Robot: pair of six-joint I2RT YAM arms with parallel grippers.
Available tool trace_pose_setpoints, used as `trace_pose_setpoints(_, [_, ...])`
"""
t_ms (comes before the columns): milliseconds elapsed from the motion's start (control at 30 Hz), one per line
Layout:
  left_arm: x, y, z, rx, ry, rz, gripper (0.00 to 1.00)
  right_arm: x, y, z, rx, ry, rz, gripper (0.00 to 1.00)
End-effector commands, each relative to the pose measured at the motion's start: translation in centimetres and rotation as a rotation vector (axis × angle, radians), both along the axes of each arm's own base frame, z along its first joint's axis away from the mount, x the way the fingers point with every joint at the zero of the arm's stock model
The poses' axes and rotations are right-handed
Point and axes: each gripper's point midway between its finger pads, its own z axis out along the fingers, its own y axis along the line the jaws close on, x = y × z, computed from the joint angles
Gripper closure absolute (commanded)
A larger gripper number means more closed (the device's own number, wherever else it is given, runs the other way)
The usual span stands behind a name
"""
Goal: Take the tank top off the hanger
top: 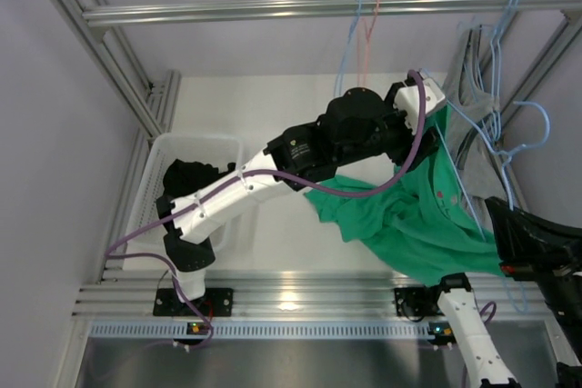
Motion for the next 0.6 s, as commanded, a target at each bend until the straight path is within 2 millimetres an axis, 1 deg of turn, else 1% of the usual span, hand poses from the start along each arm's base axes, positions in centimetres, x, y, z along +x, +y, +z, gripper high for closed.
trace_pose_setpoints(0, [-0.2, 0.0, 5.4, -0.141, -0.098, -0.023, 0.35, -1.3, 1.1, 0.8, 0.000, -0.021, 0.084, 1.00])
trace_pose_setpoints(33, [0.1, 0.1, 5.2, -0.139, -0.098, -0.002, 0.45, -1.4, 1.1, 0.8, -0.003, -0.025, 0.088, 1.00])
trace_pose_setpoints(67, [0.3, 0.0, 5.1, -0.137, -0.095, 0.006, 0.61, -1.3, 1.1, 0.7, -0.004, -0.022, 0.086, 1.00])
trace_pose_setpoints(133, [0.4, 0.1, 4.8, -0.131, -0.092, 0.015, 0.81, -1.1, 0.9, 0.6, -0.003, -0.020, 0.081, 1.00])
trace_pose_setpoints(167, [0.5, 0.3, 4.9, -0.132, -0.091, 0.023, 0.94, -1.0, 0.8, 0.5, -0.003, -0.019, 0.075, 1.00])
trace_pose_setpoints(200, [0.4, 0.8, 5.4, -0.142, -0.090, 0.028, 0.99, -0.5, 0.7, 0.2, -0.006, -0.006, 0.066, 1.00])
trace_pose_setpoints(267, [0.6, 1.2, 5.3, -0.138, -0.087, 0.051, 1.00, 0.4, 0.6, -0.5, -0.011, 0.020, 0.057, 1.00])
trace_pose_setpoints(300, [0.7, 2.0, 5.9, -0.149, -0.091, 0.072, 1.00, 0.8, 0.7, -0.7, -0.022, 0.029, 0.061, 1.00])
trace_pose_setpoints(333, [1.1, 2.5, 6.0, -0.149, -0.090, 0.103, 1.00, 1.1, 0.8, -1.0, -0.028, 0.039, 0.065, 1.00])
trace_pose_setpoints(367, [2.2, 3.9, 6.7, -0.162, -0.092, 0.196, 1.00, 1.6, 1.0, -1.5, -0.037, 0.055, 0.072, 1.00])
trace_pose_setpoints(433, [3.4, 5.6, 7.3, -0.179, -0.086, 0.303, 1.00, 1.8, 1.6, -2.1, -0.071, 0.063, 0.109, 1.00])
trace_pose_setpoints(467, [3.8, 7.0, 8.2, -0.200, -0.085, 0.360, 1.00, 1.9, 1.8, -2.4, -0.081, 0.071, 0.124, 1.00])
trace_pose_setpoints(500, [5.0, 8.8, 8.5, -0.216, -0.074, 0.470, 1.00, 1.8, 2.3, -2.6, -0.098, 0.070, 0.155, 1.00])
trace_pose_setpoints(533, [5.5, 9.8, 8.9, -0.231, -0.068, 0.516, 1.00, 1.7, 2.6, -2.8, -0.103, 0.072, 0.170, 1.00])
trace_pose_setpoints(567, [5.5, 11.2, 9.7, -0.253, -0.063, 0.551, 1.00, 1.6, 2.8, -2.9, -0.109, 0.075, 0.188, 1.00])
